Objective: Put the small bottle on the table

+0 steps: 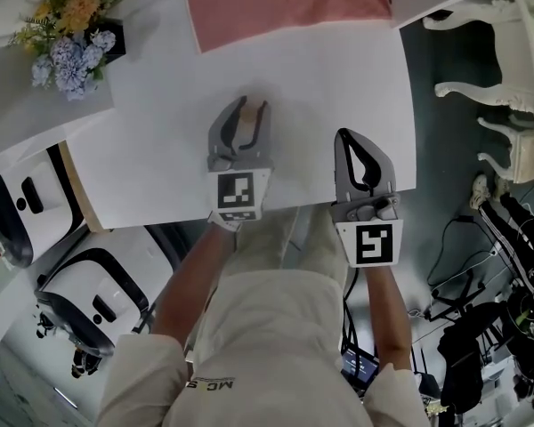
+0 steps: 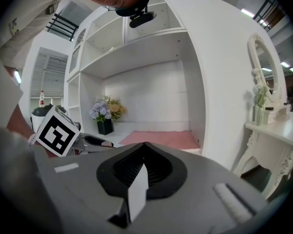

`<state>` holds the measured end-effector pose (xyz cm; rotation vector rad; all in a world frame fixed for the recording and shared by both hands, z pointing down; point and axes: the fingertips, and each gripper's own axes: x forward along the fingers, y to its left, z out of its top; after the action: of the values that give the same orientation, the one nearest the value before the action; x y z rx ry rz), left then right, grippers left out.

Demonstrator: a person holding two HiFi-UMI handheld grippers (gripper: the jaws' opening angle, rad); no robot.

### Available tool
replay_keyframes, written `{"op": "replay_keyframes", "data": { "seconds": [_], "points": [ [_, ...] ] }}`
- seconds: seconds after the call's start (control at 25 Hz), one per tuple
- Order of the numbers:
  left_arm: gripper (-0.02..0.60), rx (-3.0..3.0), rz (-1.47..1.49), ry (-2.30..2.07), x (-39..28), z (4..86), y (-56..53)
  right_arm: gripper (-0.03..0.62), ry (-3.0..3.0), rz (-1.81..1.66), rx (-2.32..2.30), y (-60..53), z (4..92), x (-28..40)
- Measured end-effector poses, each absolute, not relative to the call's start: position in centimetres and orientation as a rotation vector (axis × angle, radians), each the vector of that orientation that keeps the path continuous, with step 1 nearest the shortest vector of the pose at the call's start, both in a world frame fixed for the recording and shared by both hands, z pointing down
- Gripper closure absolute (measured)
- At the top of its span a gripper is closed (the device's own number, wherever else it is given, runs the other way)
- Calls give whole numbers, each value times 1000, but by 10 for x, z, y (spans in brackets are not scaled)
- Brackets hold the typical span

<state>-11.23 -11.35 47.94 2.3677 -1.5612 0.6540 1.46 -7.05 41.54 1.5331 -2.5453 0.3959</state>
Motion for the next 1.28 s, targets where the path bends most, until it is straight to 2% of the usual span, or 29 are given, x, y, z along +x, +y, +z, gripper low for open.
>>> {"op": "replay_keyframes", "data": {
  "seconds": [0.88,1.04,1.28],
  "points": [
    [443,2394,635,-1561,-113,486,-114,599,-2531,421,1462,-52,434,18],
    [386,2399,612,-1555,-115,481,-112,599,-2533,453,1507,-54,429,20],
    [390,2359,599,-1574,-118,470,-102,599,-2527,418,1459,-46,425,27]
  ]
}}
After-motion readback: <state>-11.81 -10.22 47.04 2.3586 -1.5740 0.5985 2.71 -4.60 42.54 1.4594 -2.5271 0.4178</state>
